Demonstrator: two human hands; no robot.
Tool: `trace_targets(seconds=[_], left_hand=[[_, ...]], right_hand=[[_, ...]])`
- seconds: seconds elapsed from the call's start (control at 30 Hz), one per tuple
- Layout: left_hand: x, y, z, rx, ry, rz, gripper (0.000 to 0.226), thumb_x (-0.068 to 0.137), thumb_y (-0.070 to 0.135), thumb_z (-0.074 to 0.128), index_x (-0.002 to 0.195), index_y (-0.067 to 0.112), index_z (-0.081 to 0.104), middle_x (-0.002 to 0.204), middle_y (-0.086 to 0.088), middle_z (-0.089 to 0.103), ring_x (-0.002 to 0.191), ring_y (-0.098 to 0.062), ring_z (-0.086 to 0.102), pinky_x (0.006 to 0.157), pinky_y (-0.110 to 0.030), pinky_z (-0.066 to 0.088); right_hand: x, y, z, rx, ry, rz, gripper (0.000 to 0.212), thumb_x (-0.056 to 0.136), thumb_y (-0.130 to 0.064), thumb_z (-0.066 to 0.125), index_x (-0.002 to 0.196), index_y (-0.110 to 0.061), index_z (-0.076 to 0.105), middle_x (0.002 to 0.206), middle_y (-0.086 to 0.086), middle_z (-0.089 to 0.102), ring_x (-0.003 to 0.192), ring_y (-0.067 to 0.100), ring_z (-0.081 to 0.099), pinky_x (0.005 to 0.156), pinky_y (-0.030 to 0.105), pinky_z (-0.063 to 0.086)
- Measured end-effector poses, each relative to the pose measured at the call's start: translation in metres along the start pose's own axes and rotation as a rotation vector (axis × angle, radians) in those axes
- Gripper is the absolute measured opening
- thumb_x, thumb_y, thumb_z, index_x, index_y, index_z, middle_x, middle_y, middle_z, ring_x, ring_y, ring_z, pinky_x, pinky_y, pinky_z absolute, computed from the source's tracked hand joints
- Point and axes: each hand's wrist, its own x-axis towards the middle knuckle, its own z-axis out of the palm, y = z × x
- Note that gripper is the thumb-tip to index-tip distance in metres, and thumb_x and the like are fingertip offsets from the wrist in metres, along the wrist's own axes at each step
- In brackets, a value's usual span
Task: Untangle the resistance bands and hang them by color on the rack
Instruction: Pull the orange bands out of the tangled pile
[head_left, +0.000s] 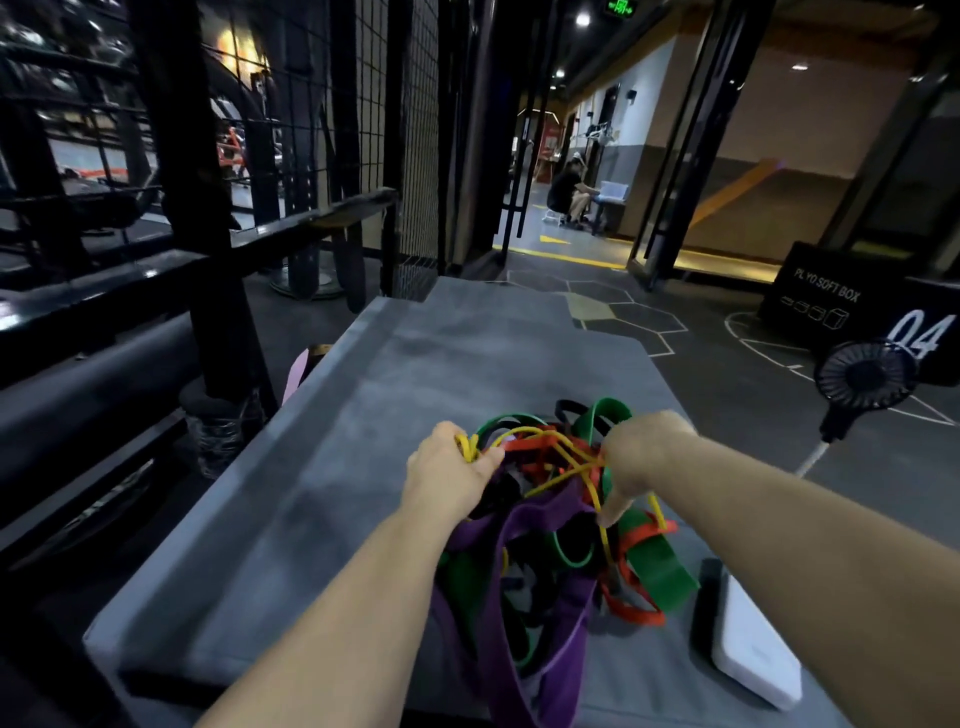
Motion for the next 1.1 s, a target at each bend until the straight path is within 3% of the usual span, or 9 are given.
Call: trace_targets(seconds=[0.2, 0.37, 0.5, 0.63, 0.77, 0.87, 0.97, 1.03, 1.1], left_hand=[[0.007, 0.003, 0.005, 0.132, -0.087, 0.001, 0.073, 0.073, 0.068, 0.065, 0.127, 0.024, 0.044, 0.124, 0.0, 0.053, 0.119, -0.025, 0.047, 0.098, -0.043, 0.042], [0.014, 0.023, 0.001, 0.301, -0.099, -0.034, 0.065, 0.078, 0.078, 0.048, 0.122, 0.03, 0.045, 0.128, 0.003, 0.05, 0.125, -0.023, 0.038, 0.099, -0.046, 0.03], [0.023, 0.041, -0.002, 0.306, -0.08, -0.005, 0.072, 0.075, 0.078, 0.052, 0.133, 0.035, 0.041, 0.136, 0.005, 0.046, 0.13, -0.022, 0.034, 0.101, -0.046, 0.027], [0.038, 0.059, -0.01, 0.242, -0.084, 0.058, 0.077, 0.076, 0.073, 0.057, 0.14, 0.04, 0.031, 0.143, 0.004, 0.039, 0.135, -0.024, 0.029, 0.105, -0.049, 0.024], [0.063, 0.093, -0.027, 0.229, -0.018, 0.152, 0.063, 0.084, 0.066, 0.053, 0.14, 0.042, 0.035, 0.148, 0.004, 0.035, 0.136, -0.027, 0.03, 0.105, -0.052, 0.026], [0.086, 0.131, -0.047, 0.238, 0.089, 0.3, 0.05, 0.092, 0.062, 0.044, 0.136, 0.04, 0.046, 0.147, 0.004, 0.038, 0.135, -0.027, 0.033, 0.105, -0.048, 0.03], [0.104, 0.171, -0.064, 0.216, 0.164, 0.464, 0.039, 0.096, 0.051, 0.045, 0.128, 0.029, 0.056, 0.136, 0.002, 0.049, 0.128, -0.026, 0.042, 0.101, -0.042, 0.036], [0.111, 0.189, -0.071, 0.061, 0.127, 0.555, 0.025, 0.097, 0.038, 0.051, 0.111, 0.02, 0.061, 0.108, -0.003, 0.06, 0.109, -0.026, 0.056, 0.088, -0.033, 0.045], [0.109, 0.204, -0.074, -0.208, 0.029, 0.583, 0.014, 0.098, 0.025, 0.051, 0.108, 0.017, 0.056, 0.099, -0.001, 0.06, 0.096, -0.017, 0.057, 0.076, -0.016, 0.043]], right_hand=[[0.017, 0.0, 0.009, 0.253, -0.007, -0.115, 0.044, 0.086, -0.061, 0.059, 0.073, -0.018, 0.058, 0.073, -0.003, 0.053, 0.069, 0.017, 0.052, 0.071, 0.034, 0.049], [0.009, 0.029, -0.034, 0.631, 0.05, -0.209, 0.05, 0.099, -0.052, 0.041, 0.117, -0.01, 0.061, 0.11, 0.002, 0.056, 0.101, 0.022, 0.051, 0.08, 0.024, 0.031], [0.018, 0.032, -0.068, 0.802, 0.243, -0.199, 0.038, 0.101, -0.044, 0.043, 0.105, -0.01, 0.061, 0.096, 0.006, 0.053, 0.089, 0.021, 0.047, 0.074, 0.025, 0.033], [0.031, 0.041, -0.108, 1.148, 0.429, -0.134, 0.034, 0.1, -0.038, 0.047, 0.071, -0.02, 0.05, 0.069, 0.0, 0.053, 0.059, 0.015, 0.048, 0.056, 0.027, 0.04], [0.036, 0.07, -0.162, 1.352, 0.623, -0.098, 0.032, 0.099, -0.035, 0.049, 0.069, -0.022, 0.048, 0.08, 0.007, 0.059, 0.07, 0.023, 0.057, 0.074, 0.034, 0.053], [0.028, 0.102, -0.21, 1.366, 0.836, -0.04, 0.035, 0.098, -0.039, 0.048, 0.068, -0.022, 0.049, 0.087, 0.008, 0.06, 0.08, 0.023, 0.057, 0.087, 0.041, 0.054], [0.006, 0.143, -0.254, 1.407, 1.101, 0.055, 0.038, 0.101, -0.041, 0.042, 0.085, -0.014, 0.063, 0.083, 0.005, 0.059, 0.076, 0.021, 0.056, 0.072, 0.031, 0.048], [-0.009, 0.164, -0.275, 1.476, 1.243, 0.03, 0.035, 0.101, -0.042, 0.043, 0.097, -0.014, 0.065, 0.087, 0.002, 0.063, 0.082, 0.021, 0.062, 0.072, 0.032, 0.052], [-0.019, 0.175, -0.289, 1.527, 1.325, -0.033, 0.03, 0.101, -0.042, 0.044, 0.099, -0.018, 0.061, 0.091, -0.003, 0.068, 0.083, 0.016, 0.066, 0.075, 0.028, 0.055]])
